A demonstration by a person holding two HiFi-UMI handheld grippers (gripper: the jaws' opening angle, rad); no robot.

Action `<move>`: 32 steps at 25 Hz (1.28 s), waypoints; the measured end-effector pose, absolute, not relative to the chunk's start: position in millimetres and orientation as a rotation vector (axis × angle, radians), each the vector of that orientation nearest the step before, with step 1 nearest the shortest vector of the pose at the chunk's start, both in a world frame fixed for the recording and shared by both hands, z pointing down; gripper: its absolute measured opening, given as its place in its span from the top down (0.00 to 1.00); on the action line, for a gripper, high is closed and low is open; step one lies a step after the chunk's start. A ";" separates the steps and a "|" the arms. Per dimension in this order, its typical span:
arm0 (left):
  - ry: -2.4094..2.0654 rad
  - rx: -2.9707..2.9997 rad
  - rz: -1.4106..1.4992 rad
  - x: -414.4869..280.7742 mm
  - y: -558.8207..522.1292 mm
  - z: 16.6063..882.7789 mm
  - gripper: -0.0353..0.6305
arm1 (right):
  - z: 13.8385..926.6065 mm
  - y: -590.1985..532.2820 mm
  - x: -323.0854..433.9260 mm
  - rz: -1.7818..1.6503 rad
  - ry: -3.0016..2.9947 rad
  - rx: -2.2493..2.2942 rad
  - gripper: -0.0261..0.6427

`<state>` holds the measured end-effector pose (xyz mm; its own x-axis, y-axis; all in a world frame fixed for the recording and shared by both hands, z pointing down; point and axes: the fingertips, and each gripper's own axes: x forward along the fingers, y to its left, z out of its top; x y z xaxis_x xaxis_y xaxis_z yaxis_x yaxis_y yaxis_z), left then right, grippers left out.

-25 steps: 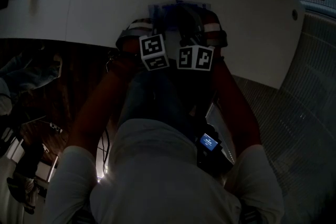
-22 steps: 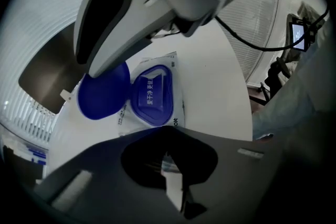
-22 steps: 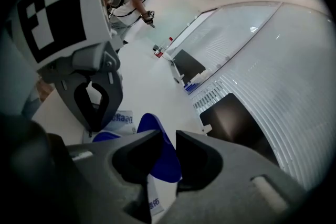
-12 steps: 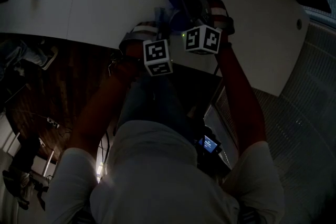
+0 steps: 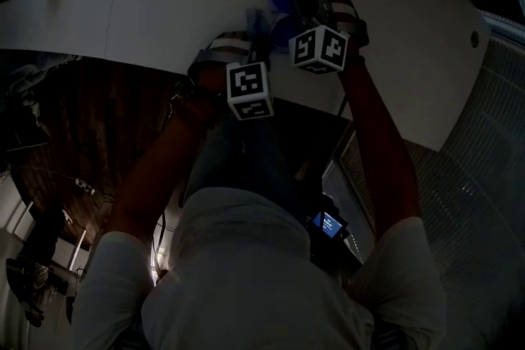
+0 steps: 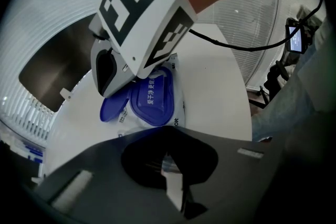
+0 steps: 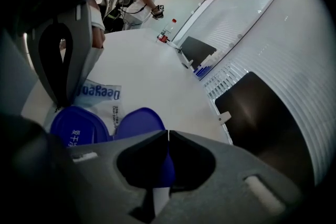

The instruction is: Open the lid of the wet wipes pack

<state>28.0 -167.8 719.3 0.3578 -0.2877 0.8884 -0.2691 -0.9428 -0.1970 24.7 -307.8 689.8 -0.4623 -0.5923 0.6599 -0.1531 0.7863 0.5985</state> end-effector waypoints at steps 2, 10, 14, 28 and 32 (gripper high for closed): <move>0.530 -2.575 -1.689 27.6 -168.3 719.5 0.96 | 689.7 -308.0 23.8 -0.583 -2.015 0.557 0.95; 0.520 -2.538 -1.718 25.0 -161.6 717.3 0.95 | 634.4 -298.3 24.3 -0.605 -2.042 0.653 0.96; 0.628 -2.564 -1.640 23.2 -165.0 684.1 0.94 | 565.7 -288.5 34.8 -0.589 -2.078 0.797 0.96; 1.057 -2.785 -1.112 34.9 -134.0 464.5 0.94 | 383.8 -157.8 65.1 -0.299 -2.279 1.217 0.96; 1.106 -2.770 -0.994 37.9 -123.8 414.1 0.94 | 340.0 -127.9 65.4 -0.258 -2.347 1.277 0.96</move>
